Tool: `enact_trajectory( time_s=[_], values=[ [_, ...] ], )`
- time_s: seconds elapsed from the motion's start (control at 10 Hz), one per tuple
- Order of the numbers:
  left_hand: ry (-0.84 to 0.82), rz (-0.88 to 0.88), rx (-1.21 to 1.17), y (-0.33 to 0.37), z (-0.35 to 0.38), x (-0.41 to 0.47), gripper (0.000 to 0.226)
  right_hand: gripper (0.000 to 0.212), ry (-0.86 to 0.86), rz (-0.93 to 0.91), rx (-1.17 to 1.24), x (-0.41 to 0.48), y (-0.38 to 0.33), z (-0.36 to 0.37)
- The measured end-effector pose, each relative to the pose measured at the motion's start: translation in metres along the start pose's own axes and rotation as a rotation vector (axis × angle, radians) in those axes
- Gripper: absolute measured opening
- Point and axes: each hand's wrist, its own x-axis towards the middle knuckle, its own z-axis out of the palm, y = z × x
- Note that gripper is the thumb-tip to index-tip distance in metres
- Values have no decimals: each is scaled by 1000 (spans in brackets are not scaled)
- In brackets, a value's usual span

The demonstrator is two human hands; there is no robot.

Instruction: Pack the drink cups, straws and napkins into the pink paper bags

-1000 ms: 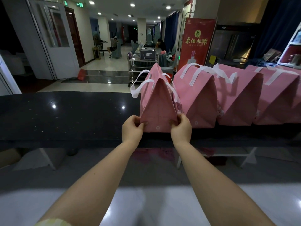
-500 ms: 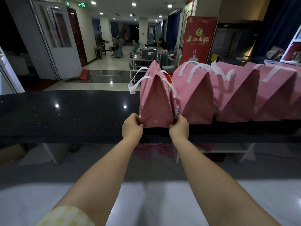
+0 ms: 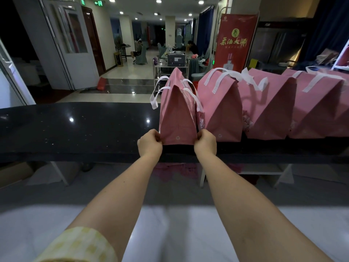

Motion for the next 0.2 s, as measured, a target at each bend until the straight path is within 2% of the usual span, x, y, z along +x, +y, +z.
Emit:
enact_trajectory(
  time_s=[0.2],
  values=[
    [-9, -28, 1, 11, -13, -19, 20, 30, -77, -70, 82, -4, 8, -14]
  ],
)
